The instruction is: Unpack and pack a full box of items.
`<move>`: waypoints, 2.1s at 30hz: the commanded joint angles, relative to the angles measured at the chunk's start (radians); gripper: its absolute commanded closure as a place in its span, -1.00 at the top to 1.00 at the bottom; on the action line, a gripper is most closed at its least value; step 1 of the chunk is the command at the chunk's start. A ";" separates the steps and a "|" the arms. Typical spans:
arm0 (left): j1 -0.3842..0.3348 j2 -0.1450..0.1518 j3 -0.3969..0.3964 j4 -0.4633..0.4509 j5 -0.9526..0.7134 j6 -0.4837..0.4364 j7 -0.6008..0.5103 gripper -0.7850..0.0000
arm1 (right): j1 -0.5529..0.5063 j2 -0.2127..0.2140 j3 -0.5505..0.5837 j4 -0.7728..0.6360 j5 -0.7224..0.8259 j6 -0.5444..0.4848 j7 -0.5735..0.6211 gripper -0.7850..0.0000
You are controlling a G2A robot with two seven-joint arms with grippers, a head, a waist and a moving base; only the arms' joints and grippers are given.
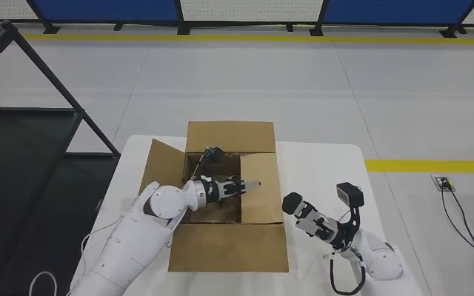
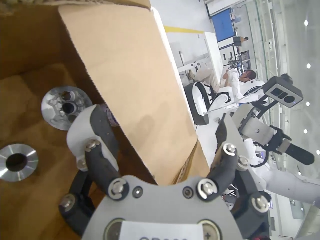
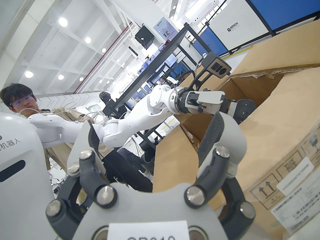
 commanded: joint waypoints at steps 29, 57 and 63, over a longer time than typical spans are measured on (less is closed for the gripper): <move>0.031 -0.009 -0.076 -0.028 -0.105 -0.132 -0.063 1.00 | 0.011 0.040 -0.067 -0.041 -0.056 0.013 -0.049 1.00; -0.032 -0.063 0.035 -0.227 -0.059 -0.034 -0.016 1.00 | -0.114 0.168 -0.050 -0.187 -0.036 -0.120 -0.095 1.00; -0.088 -0.100 0.105 -0.162 -0.070 -0.021 -0.001 1.00 | -0.168 0.203 -0.027 -0.246 -0.012 -0.120 -0.095 1.00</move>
